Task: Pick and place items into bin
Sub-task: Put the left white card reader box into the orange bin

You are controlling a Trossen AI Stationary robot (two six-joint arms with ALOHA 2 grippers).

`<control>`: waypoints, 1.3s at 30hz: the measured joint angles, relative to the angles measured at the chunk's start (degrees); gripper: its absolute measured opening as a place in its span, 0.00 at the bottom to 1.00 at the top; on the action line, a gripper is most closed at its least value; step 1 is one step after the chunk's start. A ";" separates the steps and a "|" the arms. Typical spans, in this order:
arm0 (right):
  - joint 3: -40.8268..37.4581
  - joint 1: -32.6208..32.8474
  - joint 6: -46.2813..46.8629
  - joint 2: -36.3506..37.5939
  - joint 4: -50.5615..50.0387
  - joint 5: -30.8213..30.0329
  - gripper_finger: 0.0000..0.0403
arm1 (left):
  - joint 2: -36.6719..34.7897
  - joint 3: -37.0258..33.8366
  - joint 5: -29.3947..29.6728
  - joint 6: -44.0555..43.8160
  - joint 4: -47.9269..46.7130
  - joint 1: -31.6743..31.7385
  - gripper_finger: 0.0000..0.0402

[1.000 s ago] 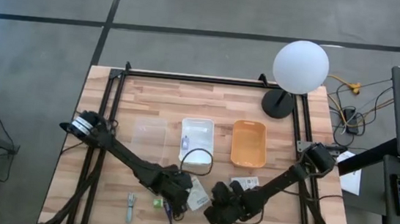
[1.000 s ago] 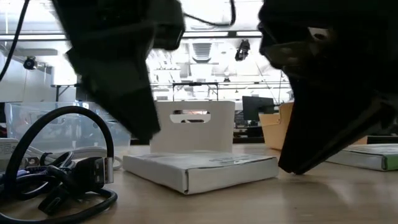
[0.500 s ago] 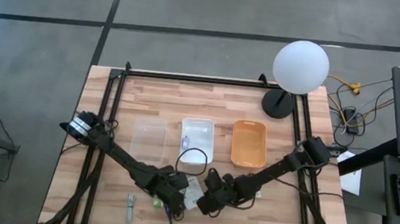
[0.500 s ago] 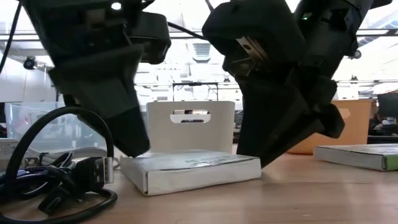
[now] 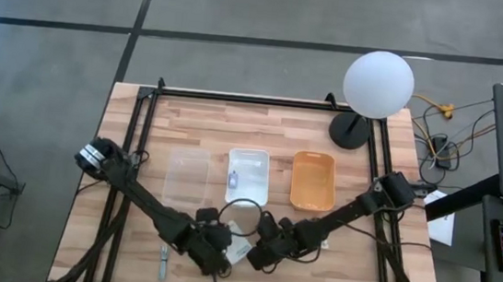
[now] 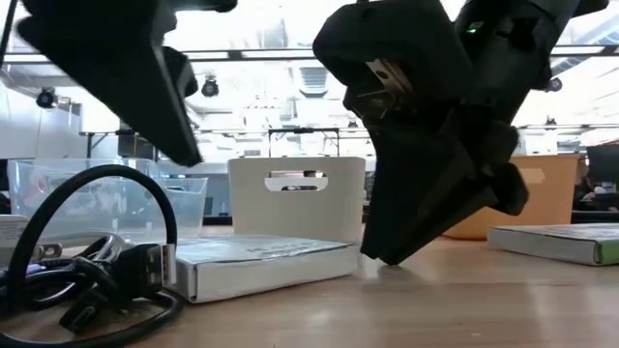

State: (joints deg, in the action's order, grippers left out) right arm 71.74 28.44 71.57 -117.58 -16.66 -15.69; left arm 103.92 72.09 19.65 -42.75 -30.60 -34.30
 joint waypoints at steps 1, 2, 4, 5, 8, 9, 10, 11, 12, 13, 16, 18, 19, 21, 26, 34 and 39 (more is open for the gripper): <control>-0.06 -0.20 -0.87 0.00 0.78 0.36 0.17 | 0.28 -0.35 -0.33 0.08 0.20 -0.37 0.22; -0.10 -0.41 -1.52 0.00 1.48 0.75 0.17 | 0.85 -0.65 -0.65 0.10 0.01 -0.68 0.17; -0.14 -0.79 -1.71 -0.04 2.26 0.79 0.17 | 2.00 -0.94 -0.61 0.03 0.40 -1.16 0.06; -0.19 -1.06 -1.72 -0.04 2.24 0.70 0.17 | 2.21 -1.23 -0.61 -0.06 1.25 -1.36 0.03; -0.70 -2.21 -1.28 -0.01 2.57 0.54 0.17 | 3.22 -1.30 0.53 -2.35 3.70 -1.53 0.03; -0.87 -2.68 -0.92 0.05 2.58 0.58 0.17 | 3.83 -1.32 1.04 -3.61 3.63 -1.62 0.04; -1.07 -3.20 -0.70 0.12 2.68 0.88 0.17 | 4.43 -1.45 1.08 -4.42 3.75 -1.61 0.04; -1.18 -3.63 -0.35 0.13 2.82 1.36 0.17 | 5.08 -1.52 0.98 -4.78 4.40 -1.60 0.04; -1.22 -4.01 -0.33 0.18 2.94 2.02 0.17 | 5.56 -1.50 0.34 -4.87 5.63 -1.60 0.04; -1.24 -4.29 -0.43 0.20 3.11 2.53 0.17 | 5.80 -1.50 -0.64 -4.90 6.54 -1.61 0.04; -1.31 -4.80 -2.87 0.18 5.18 4.59 0.17 | 7.19 -1.19 -1.70 -6.38 6.91 -1.93 0.03; -1.38 -5.18 -4.76 0.09 6.89 7.18 0.17 | 7.68 -1.20 -1.67 -7.81 6.83 -2.21 0.03; -1.40 -5.43 -5.61 0.08 7.83 9.10 0.17 | 7.86 -1.20 -1.74 -8.30 6.80 -2.38 0.03; -1.69 -5.90 -6.92 0.04 9.64 13.12 0.17 | 8.06 -1.27 -1.84 -9.42 6.69 -2.91 0.03; -1.88 -6.62 -7.54 -0.02 12.31 17.52 0.24 | 9.62 -1.62 -1.05 -11.84 6.64 -4.41 0.03; -1.85 -6.78 -7.28 -0.02 19.70 19.43 0.40 | 13.39 -4.13 0.21 -18.97 11.73 -7.66 0.03; -0.55 -6.77 -6.81 -0.57 21.19 19.62 0.47 | 14.21 -4.66 2.53 -20.40 14.00 -7.97 0.03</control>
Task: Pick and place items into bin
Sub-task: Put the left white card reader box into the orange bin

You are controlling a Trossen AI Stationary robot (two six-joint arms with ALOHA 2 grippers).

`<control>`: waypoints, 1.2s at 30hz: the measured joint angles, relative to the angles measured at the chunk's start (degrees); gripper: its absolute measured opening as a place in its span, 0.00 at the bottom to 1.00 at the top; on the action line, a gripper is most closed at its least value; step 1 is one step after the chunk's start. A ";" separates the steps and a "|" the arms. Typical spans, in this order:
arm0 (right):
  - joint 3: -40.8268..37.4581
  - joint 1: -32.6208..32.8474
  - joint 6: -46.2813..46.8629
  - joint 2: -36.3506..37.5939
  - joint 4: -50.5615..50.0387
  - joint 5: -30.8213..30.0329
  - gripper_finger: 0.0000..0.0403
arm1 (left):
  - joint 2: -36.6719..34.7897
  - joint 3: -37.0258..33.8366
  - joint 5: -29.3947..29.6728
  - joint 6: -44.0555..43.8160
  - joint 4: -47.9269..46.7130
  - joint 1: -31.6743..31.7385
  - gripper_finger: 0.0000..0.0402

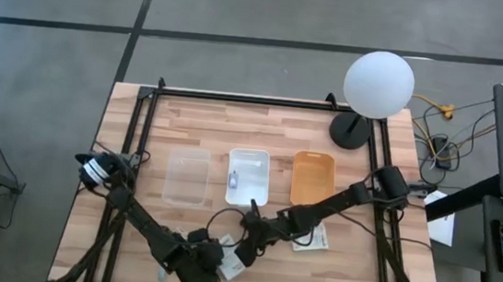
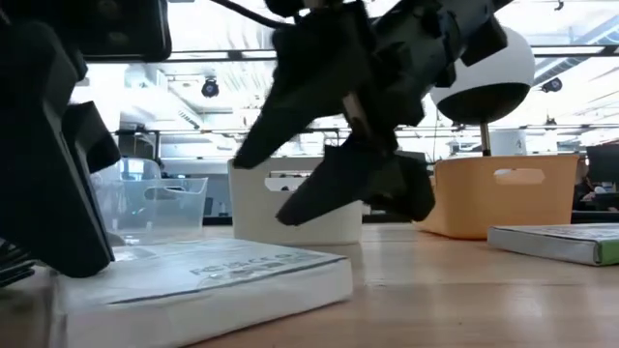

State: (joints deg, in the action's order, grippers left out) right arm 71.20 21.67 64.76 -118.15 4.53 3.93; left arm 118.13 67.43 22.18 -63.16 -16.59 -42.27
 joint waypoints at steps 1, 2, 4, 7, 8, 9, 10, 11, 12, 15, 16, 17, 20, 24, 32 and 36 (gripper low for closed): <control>0.51 -0.02 0.30 -0.41 -0.06 0.65 0.48 | 0.02 -0.13 0.51 0.00 0.39 0.06 0.03; 1.14 -0.02 0.38 -1.14 -0.20 1.01 0.48 | 0.02 -0.19 0.64 0.00 0.56 0.22 0.03; 2.14 0.06 0.38 -1.94 -1.29 0.74 0.49 | -0.20 -0.18 0.94 0.17 0.66 0.43 0.03; 2.62 0.17 0.28 -2.73 -1.95 0.18 0.49 | -3.81 0.16 3.60 1.47 -1.04 0.35 0.03; 2.63 0.17 0.20 -2.73 -2.23 0.04 0.49 | -5.13 -0.12 4.87 2.15 -1.80 0.29 0.03; 2.69 0.08 0.11 -2.73 -2.77 -0.60 0.48 | -6.47 -0.59 5.81 2.85 -2.68 0.49 0.03; 2.71 -0.02 -0.07 -2.73 -3.79 -1.62 0.48 | -7.47 -1.04 6.44 3.63 -3.49 0.79 0.03; 2.71 -0.02 -0.10 -2.73 -5.06 -2.67 0.48 | -8.21 -1.51 6.96 3.99 -4.39 1.19 0.03; 2.71 -0.04 -0.22 -2.73 -5.94 -2.88 0.48 | -8.46 -1.65 6.77 4.28 -4.62 1.58 0.03; 2.71 -0.17 -0.40 -2.80 -7.09 -2.85 0.48 | -8.35 -1.74 5.09 5.20 -4.01 1.61 0.03; 2.71 -0.18 -0.62 -2.80 -7.04 -2.80 0.48 | -7.91 -1.74 4.93 5.11 -3.78 1.57 0.03; 2.71 -0.20 -0.75 -2.80 -7.07 -2.63 0.48 | -7.69 -1.83 4.87 5.03 -3.59 1.56 0.03; 2.71 -0.20 -0.73 -2.80 -7.07 -2.70 0.48 | -7.39 -2.52 4.00 4.92 -3.35 1.58 0.03; 2.71 -0.29 -0.73 -2.80 -6.91 -2.59 0.48 | -7.37 -4.08 4.02 3.50 -1.91 1.56 0.03; 2.82 -0.31 -0.13 -3.74 -6.27 -3.94 0.48 | -11.83 -2.67 7.59 10.65 -1.44 3.51 0.03; 2.82 -0.31 -0.48 -3.76 -6.49 -4.82 0.48 | -16.26 -2.48 10.52 11.06 -3.61 3.65 0.03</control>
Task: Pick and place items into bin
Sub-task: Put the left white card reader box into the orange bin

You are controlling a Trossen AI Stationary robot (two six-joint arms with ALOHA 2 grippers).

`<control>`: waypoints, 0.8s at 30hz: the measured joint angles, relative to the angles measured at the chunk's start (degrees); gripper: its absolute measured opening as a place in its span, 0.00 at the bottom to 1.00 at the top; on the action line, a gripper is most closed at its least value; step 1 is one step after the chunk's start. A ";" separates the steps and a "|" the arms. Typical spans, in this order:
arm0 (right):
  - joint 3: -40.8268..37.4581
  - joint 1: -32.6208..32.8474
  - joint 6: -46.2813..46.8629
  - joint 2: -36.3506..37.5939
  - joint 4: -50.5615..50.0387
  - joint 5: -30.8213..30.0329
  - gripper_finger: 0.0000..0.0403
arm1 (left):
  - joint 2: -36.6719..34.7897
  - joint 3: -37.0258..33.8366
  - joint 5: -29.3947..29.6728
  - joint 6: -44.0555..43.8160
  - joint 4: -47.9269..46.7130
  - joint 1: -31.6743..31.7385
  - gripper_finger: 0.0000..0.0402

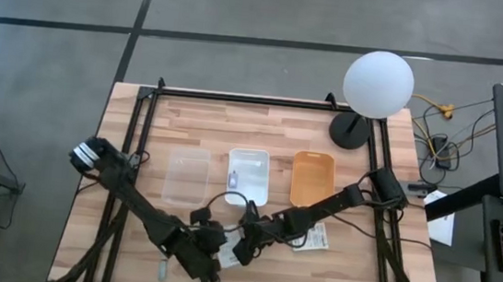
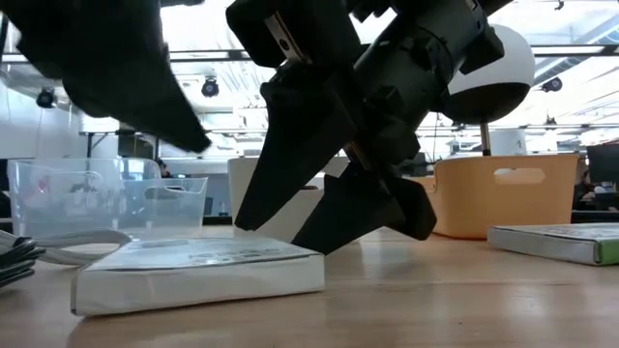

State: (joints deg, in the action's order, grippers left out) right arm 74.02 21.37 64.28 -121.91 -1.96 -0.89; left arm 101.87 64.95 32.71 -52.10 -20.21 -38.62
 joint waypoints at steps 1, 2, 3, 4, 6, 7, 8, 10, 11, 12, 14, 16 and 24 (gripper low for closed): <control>0.00 0.02 0.00 -0.03 -0.02 -0.37 0.48 | -0.48 -0.13 -0.12 -0.12 -1.04 -0.05 0.03; 0.00 0.04 -0.01 -0.04 -0.02 -0.73 0.48 | -0.60 -0.49 -0.74 -0.76 -2.34 -0.10 0.03; 0.00 0.04 -0.01 -0.07 -0.06 -0.86 0.48 | -0.60 -0.96 -2.11 -1.96 -3.19 -0.14 0.03; 0.00 0.04 -0.01 -0.07 -0.12 -0.81 0.48 | -0.54 -1.53 -3.76 -3.31 -3.21 -0.22 0.03; 0.00 0.04 -0.16 -0.07 -0.17 -0.87 0.48 | -0.51 -2.81 -6.37 -5.59 -2.67 -0.60 0.03; 0.00 0.04 -0.15 -0.09 -0.22 -0.85 0.48 | -0.51 -3.48 -6.45 -6.71 -2.18 -0.83 0.03; 0.00 0.04 -0.18 -0.09 -0.22 -0.85 0.48 | -0.51 -4.01 -6.43 -7.52 -1.59 -0.87 0.03; 0.00 0.04 -0.18 -0.09 -0.23 -0.79 0.48 | -0.52 -5.00 -6.46 -8.48 -0.51 -0.98 0.03; -0.02 0.04 -0.18 -0.09 -0.24 -0.75 0.48 | -0.55 -5.66 -6.52 -8.99 0.06 -0.98 0.03; -0.02 0.04 -0.20 -0.09 -0.24 -0.77 0.48 | -0.58 -6.55 -6.88 -9.14 1.23 -0.94 0.03; -0.04 0.04 -0.21 -0.09 -0.20 -0.72 0.48 | 0.23 -8.20 -7.27 -9.38 4.56 -0.89 0.03; -0.11 0.02 -0.22 -0.11 0.14 -0.59 0.48 | 0.72 -9.01 -6.92 -10.37 6.64 -0.87 0.03; -0.24 -0.02 -0.25 -0.07 1.02 0.33 0.48 | 3.47 -9.99 -10.67 -10.67 9.68 -0.76 0.03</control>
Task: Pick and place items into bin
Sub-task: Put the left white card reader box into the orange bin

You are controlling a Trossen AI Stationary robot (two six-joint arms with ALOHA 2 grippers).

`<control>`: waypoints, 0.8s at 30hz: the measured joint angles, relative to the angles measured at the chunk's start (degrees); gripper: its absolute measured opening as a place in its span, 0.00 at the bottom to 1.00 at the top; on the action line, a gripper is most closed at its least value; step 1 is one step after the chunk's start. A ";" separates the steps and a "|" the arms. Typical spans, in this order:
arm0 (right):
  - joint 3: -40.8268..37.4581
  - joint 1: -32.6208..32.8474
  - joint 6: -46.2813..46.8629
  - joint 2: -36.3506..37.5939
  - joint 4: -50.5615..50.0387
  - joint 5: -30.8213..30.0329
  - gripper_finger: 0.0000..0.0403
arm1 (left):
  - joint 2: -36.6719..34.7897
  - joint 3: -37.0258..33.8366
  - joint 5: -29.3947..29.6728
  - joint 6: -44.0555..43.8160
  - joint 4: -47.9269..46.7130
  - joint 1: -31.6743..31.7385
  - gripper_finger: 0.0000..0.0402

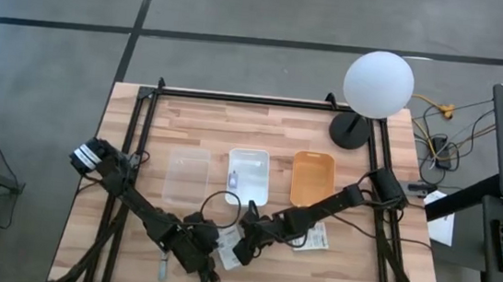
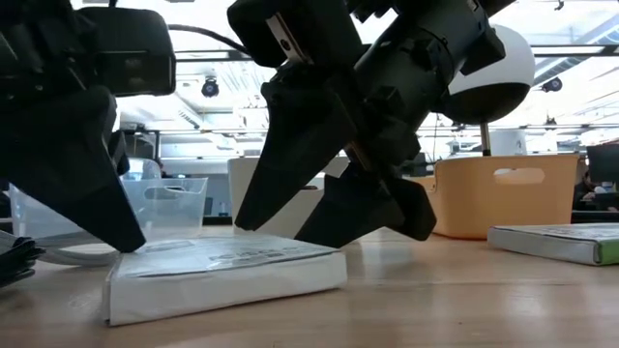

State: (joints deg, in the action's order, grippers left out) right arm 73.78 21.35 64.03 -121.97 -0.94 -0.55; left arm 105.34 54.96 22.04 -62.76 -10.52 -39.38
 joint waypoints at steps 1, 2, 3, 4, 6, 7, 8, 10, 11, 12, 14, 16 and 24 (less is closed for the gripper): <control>-0.02 -0.08 -0.13 0.00 0.25 0.34 0.48 | 0.00 -0.15 -0.14 -0.02 0.02 -0.05 0.03; -0.02 -0.09 -0.17 0.00 0.63 0.54 0.48 | 0.03 -0.37 -0.54 -0.05 0.04 -0.09 0.03; -0.02 -0.09 -0.16 0.00 0.89 0.60 0.48 | 0.04 -0.60 -0.82 -0.11 0.11 -0.11 0.03; -0.02 -0.09 0.15 0.04 0.95 0.63 0.48 | 0.07 -0.84 -0.97 -0.22 0.26 -0.11 0.03; -0.07 -0.09 0.43 0.17 1.25 0.85 0.48 | 0.11 -1.39 -1.25 -0.47 0.56 -0.35 0.03; -0.07 -0.09 0.50 0.20 1.61 1.27 0.48 | 0.11 -1.64 -1.36 -0.97 0.58 -0.50 0.03; -0.07 -0.11 0.52 0.20 1.78 1.70 0.48 | 0.11 -1.95 -1.54 -1.34 0.51 -0.65 0.03; 0.72 -0.11 0.29 0.20 1.05 2.11 0.48 | 0.12 -2.68 -1.75 -1.42 0.75 -0.76 0.03; 1.32 -0.11 0.06 0.20 0.73 2.49 0.48 | 0.13 -3.08 -1.94 -1.46 1.11 -0.81 0.03; 1.88 -0.09 -0.16 0.20 0.57 3.10 0.48 | 0.13 -3.57 -2.04 -1.48 1.72 -0.86 0.03; 3.25 -0.08 -1.10 0.24 0.51 3.83 0.48 | 0.15 -4.54 -2.27 -1.55 3.21 -0.87 0.03; 4.41 -0.07 -1.51 0.28 0.54 3.80 0.48 | 0.15 -4.74 -2.04 -1.51 3.99 -0.87 0.03; 10.37 -0.05 -1.67 -3.21 0.02 3.58 0.48 | 0.26 -4.78 -1.03 -0.91 6.92 0.32 0.03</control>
State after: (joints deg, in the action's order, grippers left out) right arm 84.15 21.30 62.37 -125.18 -0.92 3.03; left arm 105.60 50.18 21.01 -63.68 -3.60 -39.06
